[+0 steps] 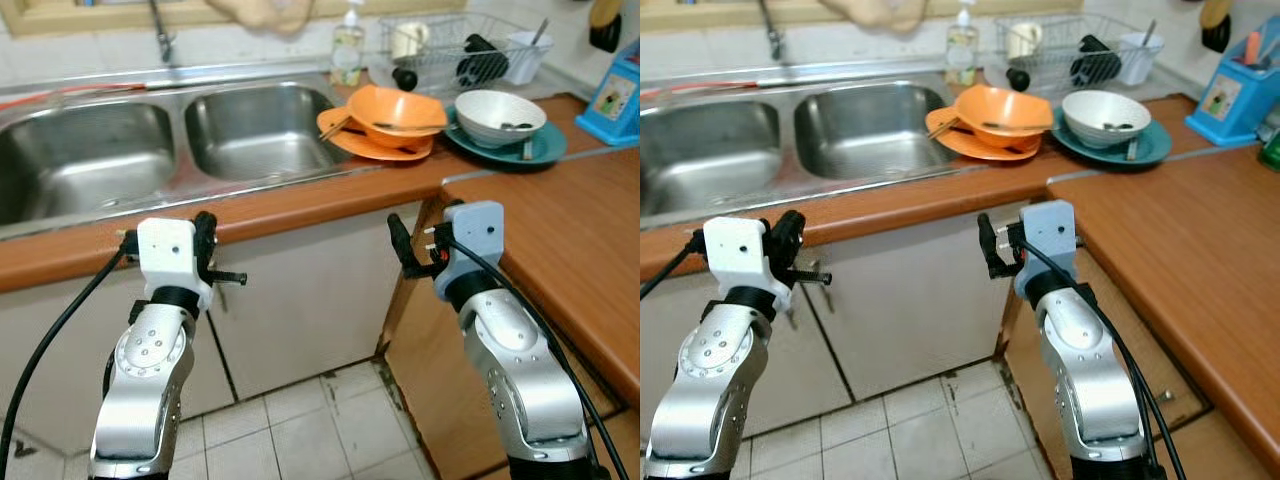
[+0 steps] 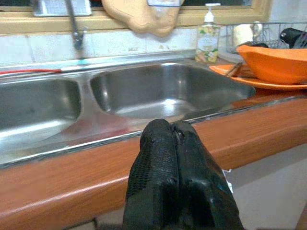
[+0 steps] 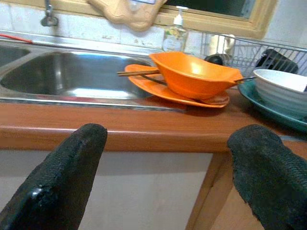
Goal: Kitchen organization
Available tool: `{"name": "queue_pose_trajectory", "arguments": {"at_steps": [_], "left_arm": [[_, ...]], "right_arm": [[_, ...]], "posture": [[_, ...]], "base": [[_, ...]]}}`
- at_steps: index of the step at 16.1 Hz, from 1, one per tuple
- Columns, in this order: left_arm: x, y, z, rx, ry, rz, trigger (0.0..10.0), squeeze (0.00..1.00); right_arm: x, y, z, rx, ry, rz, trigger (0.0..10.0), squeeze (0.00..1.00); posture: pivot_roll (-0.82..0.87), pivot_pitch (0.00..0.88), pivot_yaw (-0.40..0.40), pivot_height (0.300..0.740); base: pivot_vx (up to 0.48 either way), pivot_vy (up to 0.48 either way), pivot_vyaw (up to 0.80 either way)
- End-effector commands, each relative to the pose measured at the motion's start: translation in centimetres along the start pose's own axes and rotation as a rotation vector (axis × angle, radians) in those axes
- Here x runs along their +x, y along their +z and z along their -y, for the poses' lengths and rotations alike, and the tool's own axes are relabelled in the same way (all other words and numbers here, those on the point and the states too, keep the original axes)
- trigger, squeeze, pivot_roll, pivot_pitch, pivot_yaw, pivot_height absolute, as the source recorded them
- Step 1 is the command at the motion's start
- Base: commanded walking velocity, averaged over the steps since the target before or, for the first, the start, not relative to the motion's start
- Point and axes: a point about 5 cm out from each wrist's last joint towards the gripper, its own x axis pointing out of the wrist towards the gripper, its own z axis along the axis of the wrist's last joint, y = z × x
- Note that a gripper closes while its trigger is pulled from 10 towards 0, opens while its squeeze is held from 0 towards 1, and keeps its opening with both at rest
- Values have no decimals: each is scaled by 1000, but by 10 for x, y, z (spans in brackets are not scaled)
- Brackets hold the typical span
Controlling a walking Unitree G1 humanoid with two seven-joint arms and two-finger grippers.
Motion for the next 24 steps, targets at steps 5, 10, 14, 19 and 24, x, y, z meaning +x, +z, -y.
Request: {"name": "queue_pose_trajectory", "arguments": {"at_steps": [5, 10, 14, 19, 24], "left_arm": [[3, 6, 5, 1, -31, 12, 10000, 0], [3, 7, 9, -1, -55, 19, 10000, 0], [2, 8, 11, -2, -66, 22, 10000, 0], [2, 8, 12, -4, -76, 23, 10000, 0], [3, 8, 12, -3, -83, 23, 10000, 0]], "right_arm": [[1, 11, 5, 1, -19, 47, 10000, 1000], [-1, 15, 3, -20, 0, 79, 10000, 1000], [-1, 16, 4, -18, 0, 85, 10000, 1000], [-1, 18, 4, -17, 5, 92, 10000, 1000], [-2, 18, 4, -14, 1, 99, 10000, 1000]], "posture": [[-32, 0, -1, 740], [-37, 0, -4, 740], [-38, 0, -7, 740], [-39, 0, -8, 740], [-39, 0, -11, 740]], "base": [[307, 0, 0], [307, 0, 0], [307, 0, 0], [307, 0, 0], [312, 0, 0]]}}
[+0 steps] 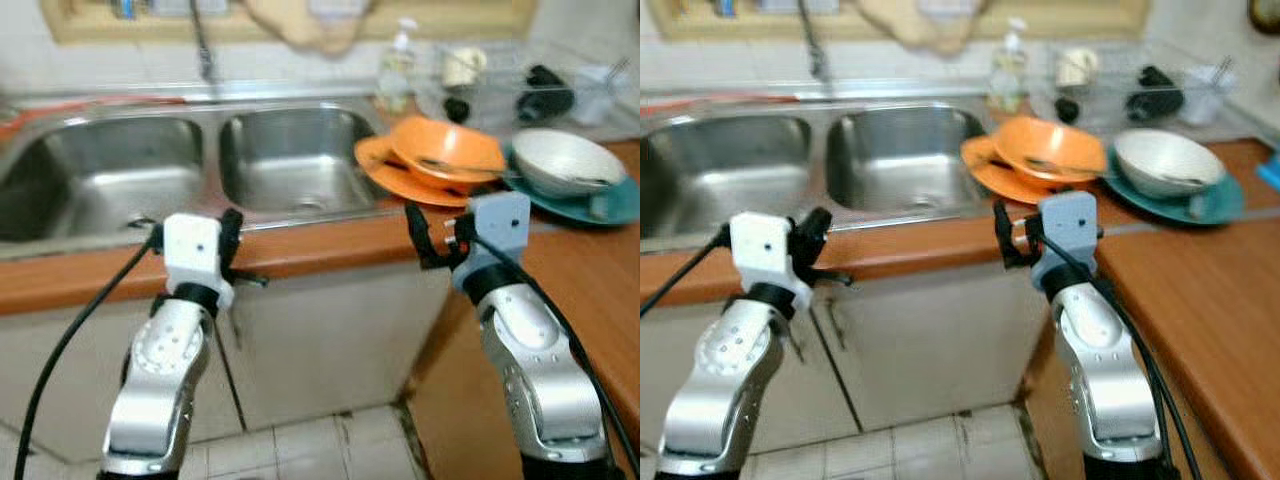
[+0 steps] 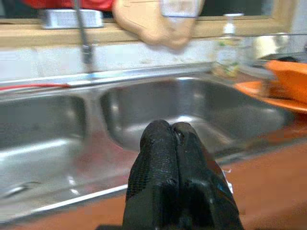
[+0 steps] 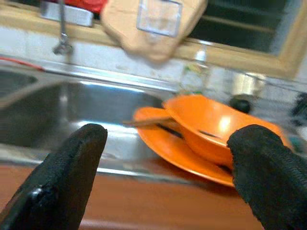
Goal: Kitchen organization
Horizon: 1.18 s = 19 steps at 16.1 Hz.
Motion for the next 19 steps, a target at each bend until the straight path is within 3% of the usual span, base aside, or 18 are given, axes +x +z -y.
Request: {"name": "queue_pose_trajectory", "arguments": {"at_steps": [1, 5, 9, 15, 19], "left_arm": [[1, 4, -1, -4, -1, 9, 10000, 0], [5, 7, 2, 4, -45, 25, 10000, 0], [7, 12, 0, 7, -48, 54, 10000, 0], [1, 21, -10, 7, -33, 104, 10000, 0], [1, 24, -8, 6, -82, 118, 10000, 0]], "right_arm": [[1, 7, -2, -6, 17, 31, 10000, 1000], [1, 8, -3, 2, 13, 33, 10000, 1000], [-2, 9, -4, 17, 22, 48, 10000, 1000], [-6, 18, -17, 12, 148, 101, 10000, 1000], [-8, 17, -17, 37, 137, 86, 10000, 1000]], "posture": [[-37, 0, -12, 740], [-35, 0, -14, 740], [-32, 0, -16, 740], [-22, 0, -19, 740], [-23, 0, -10, 740]], "base": [[315, 0, 0], [313, 0, 0], [315, 0, -550], [309, 0, 0], [302, 0, -400]]}}
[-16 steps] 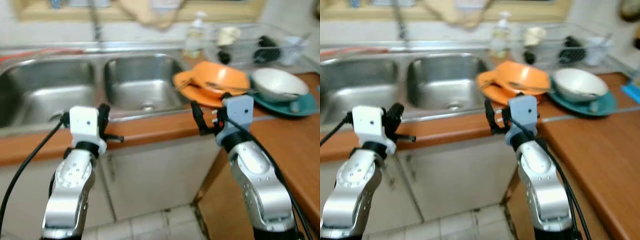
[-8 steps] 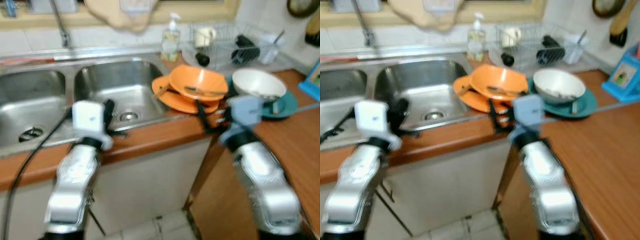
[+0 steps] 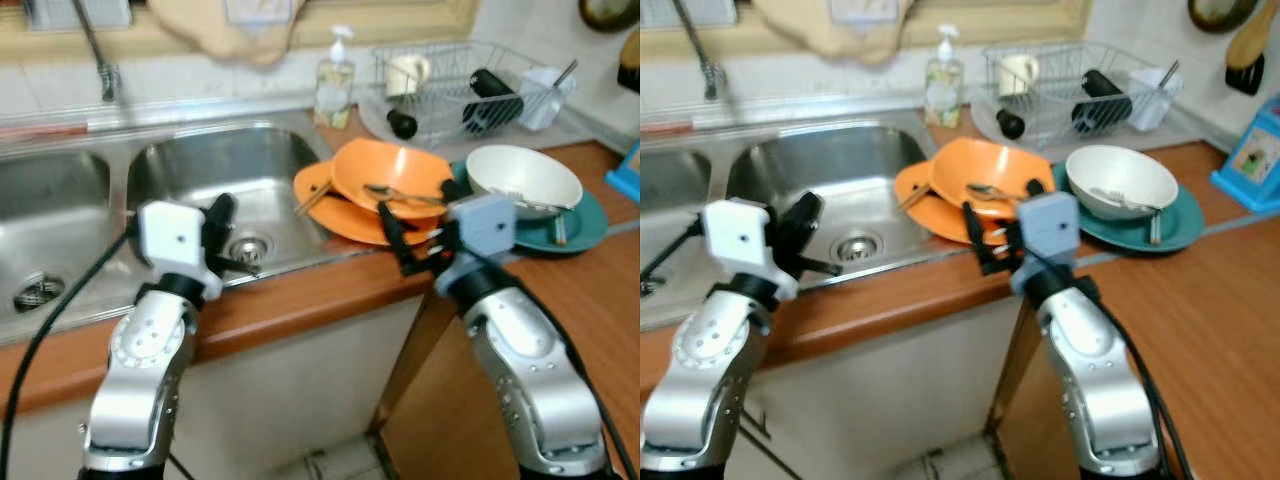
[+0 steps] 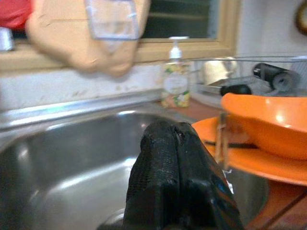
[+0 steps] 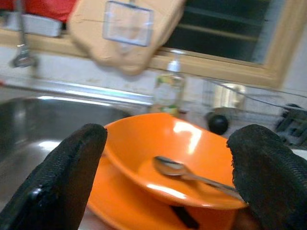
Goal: Kitchen organization
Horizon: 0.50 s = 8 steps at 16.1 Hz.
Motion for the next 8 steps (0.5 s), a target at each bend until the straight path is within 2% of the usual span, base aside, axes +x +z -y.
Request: {"name": "queue_pose_trajectory", "arguments": {"at_steps": [1, 2, 5, 8], "left_arm": [[0, 5, -2, 12, -9, 18, 10000, 0], [0, 4, 1, 5, -22, 16, 10000, 0], [-1, 5, 5, 0, -42, 21, 10000, 0], [-3, 8, 0, 1, -33, 35, 10000, 0]], "right_arm": [[0, 4, -2, 18, 3, 12, 10000, 1000], [-2, 5, -1, 8, -5, 16, 10000, 1000], [-7, 8, -2, 4, 2, 38, 10000, 1000], [-11, 10, -5, 10, 37, 43, 10000, 1000]], "posture": [[-26, 0, -4, 740], [-28, 0, 0, 740], [-22, 0, -3, 740], [-21, 0, 3, 740]], "base": [[296, 0, -800], [292, 0, -800], [279, 0, 0], [0, 0, 0]]}}
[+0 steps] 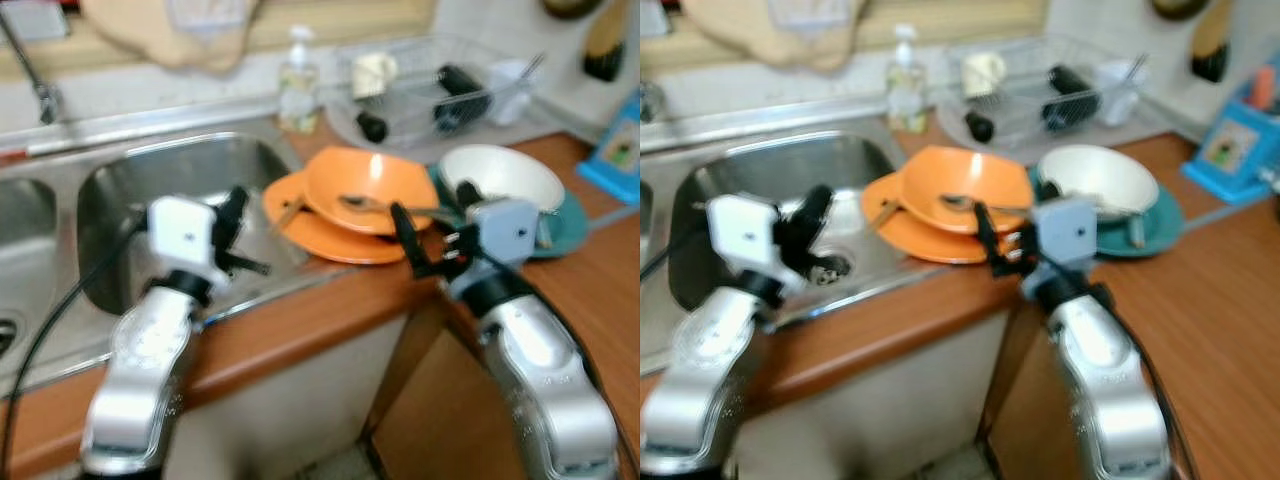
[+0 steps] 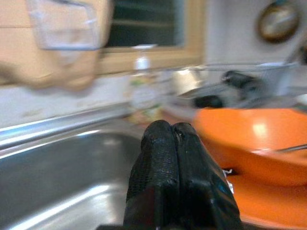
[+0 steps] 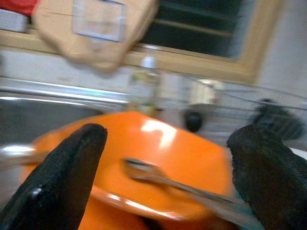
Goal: Kitchen organization
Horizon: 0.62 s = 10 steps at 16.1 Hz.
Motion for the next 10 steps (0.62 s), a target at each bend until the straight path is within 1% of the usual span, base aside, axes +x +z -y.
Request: {"name": "queue_pose_trajectory", "arguments": {"at_steps": [1, 2, 3, 4, 5, 6, 7, 8, 9, 10], "left_arm": [[0, 2, 1, -8, -7, 9, 10000, 0], [0, 3, -1, -4, -8, 10, 10000, 0], [2, 3, -1, -21, -12, -1, 10000, 0], [5, 1, 0, -43, -37, -20, 10000, 0], [7, -1, 2, -40, -61, -34, 10000, 0], [8, -2, 3, -33, -79, -50, 10000, 0], [12, 0, 3, -34, -102, -32, 10000, 0], [12, 1, 3, -47, -121, -23, 10000, 831], [13, 2, 2, -50, -136, -23, 10000, 1000], [13, 3, 3, -43, -198, -27, 10000, 1000]], "right_arm": [[-1, 4, 2, -4, 5, 9, 10000, 1000], [-2, 4, 2, -7, 10, 9, 10000, 1000], [-1, 5, 3, -13, 18, 10, 10000, 1000], [1, 6, 3, -16, 31, 13, 10000, 1000], [1, 7, 3, -15, 49, 14, 10000, 1000], [2, 8, 3, -12, 76, 12, 10000, 1000], [0, 7, 4, 11, 128, 0, 10000, 1000], [-2, 6, 5, 16, 164, -10, 10000, 1000], [-3, 6, 5, 15, 191, -20, 10000, 1000], [-8, 5, 7, -15, 256, -45, 10000, 1000]], "posture": [[-21, 0, 3, 740], [-23, 0, 8, 740], [-28, 0, 15, 740], [-30, 0, 18, 740], [-30, 0, 19, 740], [-27, 0, 19, 740], [-23, 0, 17, 740], [-17, 0, 16, 740], [-17, 0, 16, 740], [-9, 0, 14, 740]], "base": [[0, 0, 0], [0, 0, 0], [0, 0, 0], [0, 0, 0], [0, 0, 0], [0, 0, 0], [0, 0, 0], [0, 0, 0], [0, 0, 0], [0, 0, 0]]}}
